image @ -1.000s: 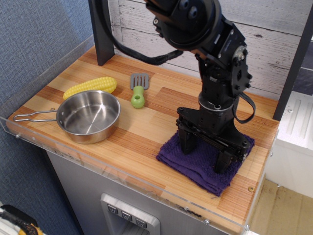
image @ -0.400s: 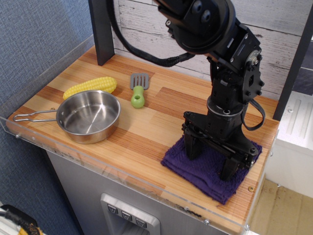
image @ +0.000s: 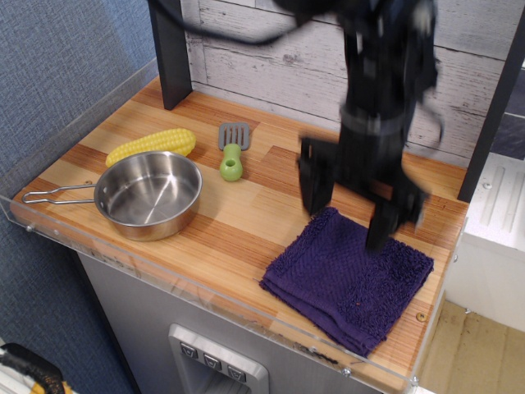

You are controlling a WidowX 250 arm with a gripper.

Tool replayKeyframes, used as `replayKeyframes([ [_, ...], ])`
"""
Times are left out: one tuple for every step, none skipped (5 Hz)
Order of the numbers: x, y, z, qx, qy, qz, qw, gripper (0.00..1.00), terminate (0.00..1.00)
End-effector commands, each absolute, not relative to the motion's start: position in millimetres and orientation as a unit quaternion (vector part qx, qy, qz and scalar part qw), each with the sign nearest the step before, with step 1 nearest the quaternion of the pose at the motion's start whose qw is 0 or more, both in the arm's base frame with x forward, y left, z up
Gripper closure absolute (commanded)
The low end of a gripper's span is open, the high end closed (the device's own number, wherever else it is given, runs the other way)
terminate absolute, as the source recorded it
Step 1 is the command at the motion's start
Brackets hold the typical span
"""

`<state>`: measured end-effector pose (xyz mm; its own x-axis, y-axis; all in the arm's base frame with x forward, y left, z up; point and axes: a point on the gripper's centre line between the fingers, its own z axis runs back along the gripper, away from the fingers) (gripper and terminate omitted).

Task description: Move the towel over to the right corner of the counter.

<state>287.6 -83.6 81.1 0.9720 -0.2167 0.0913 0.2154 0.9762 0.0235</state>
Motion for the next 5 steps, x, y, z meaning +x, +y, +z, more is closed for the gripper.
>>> replayKeyframes([
  [297,-80,157,-0.013,-0.124,-0.107,0.986,0.0,0.0],
  [293,-71,182,-0.027,-0.12,-0.109,0.986,0.0,0.0],
  [286,-42,193,-0.034,-0.105,-0.106,0.988,0.0,0.0],
  [282,-16,194,-0.037,-0.098,-0.094,0.99,0.0,0.0],
  [286,0,193,-0.039,-0.091,-0.079,0.992,0.0,0.0],
])
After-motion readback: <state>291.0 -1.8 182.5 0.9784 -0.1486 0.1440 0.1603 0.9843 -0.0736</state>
